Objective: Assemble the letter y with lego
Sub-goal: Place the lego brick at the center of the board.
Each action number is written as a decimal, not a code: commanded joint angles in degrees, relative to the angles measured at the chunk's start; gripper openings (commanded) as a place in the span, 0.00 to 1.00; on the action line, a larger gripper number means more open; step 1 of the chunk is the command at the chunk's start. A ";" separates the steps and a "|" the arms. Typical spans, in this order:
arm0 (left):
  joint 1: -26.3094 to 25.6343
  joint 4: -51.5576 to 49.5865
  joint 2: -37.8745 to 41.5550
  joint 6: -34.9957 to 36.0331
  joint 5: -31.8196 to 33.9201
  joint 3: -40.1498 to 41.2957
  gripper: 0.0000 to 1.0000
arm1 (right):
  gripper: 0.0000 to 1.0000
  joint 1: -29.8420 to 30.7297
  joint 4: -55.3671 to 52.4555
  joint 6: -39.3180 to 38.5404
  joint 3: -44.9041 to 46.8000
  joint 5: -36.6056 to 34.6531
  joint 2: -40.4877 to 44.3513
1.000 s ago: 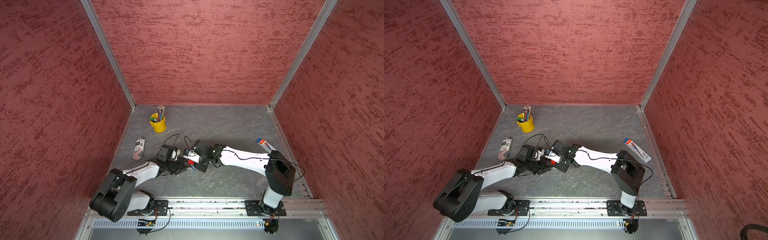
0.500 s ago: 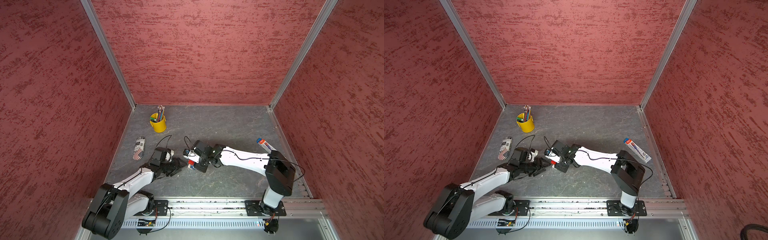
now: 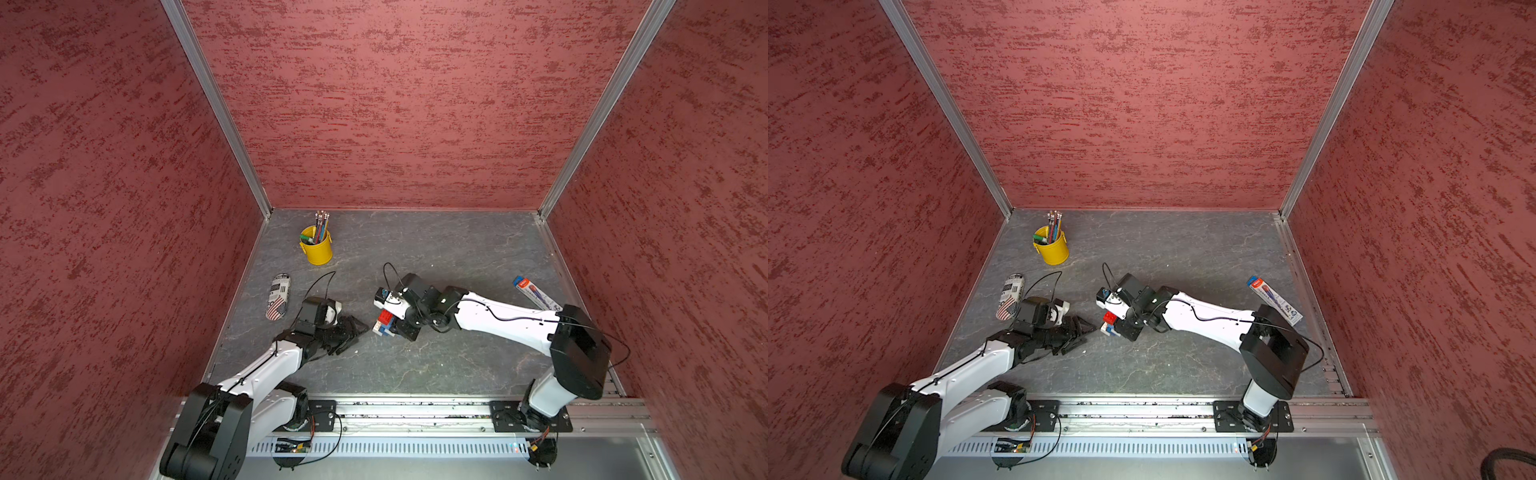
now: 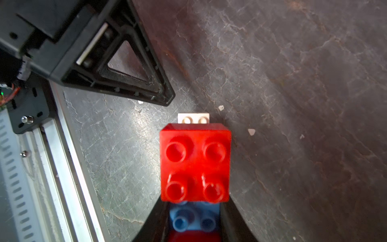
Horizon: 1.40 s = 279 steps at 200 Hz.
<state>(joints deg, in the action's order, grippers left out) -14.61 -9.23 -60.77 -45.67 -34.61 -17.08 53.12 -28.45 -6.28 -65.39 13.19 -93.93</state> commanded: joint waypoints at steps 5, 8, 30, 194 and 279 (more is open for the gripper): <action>0.72 -0.61 0.58 0.03 -0.19 -0.12 0.65 | 0.26 -3.01 6.78 3.39 2.50 7.60 2.15; 0.72 -0.61 0.53 -0.02 -0.19 -0.21 0.65 | 0.26 -3.44 7.22 3.73 2.80 8.50 2.24; 0.81 -0.20 -0.09 -0.03 -0.53 -0.50 0.65 | 0.26 -7.33 12.55 6.44 6.12 15.39 2.95; 0.73 0.27 -4.74 0.67 -1.48 -3.53 0.65 | 0.29 -21.06 38.22 21.47 16.99 39.66 -4.94; 0.82 0.00 -5.50 1.01 -1.25 -3.94 0.65 | 0.31 -22.54 41.27 22.30 18.22 42.04 -9.74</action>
<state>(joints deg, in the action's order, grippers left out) -14.13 -9.39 -65.63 -45.60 -35.79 -19.53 31.22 9.89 15.75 -47.66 52.99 -102.56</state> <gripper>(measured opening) 0.651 0.345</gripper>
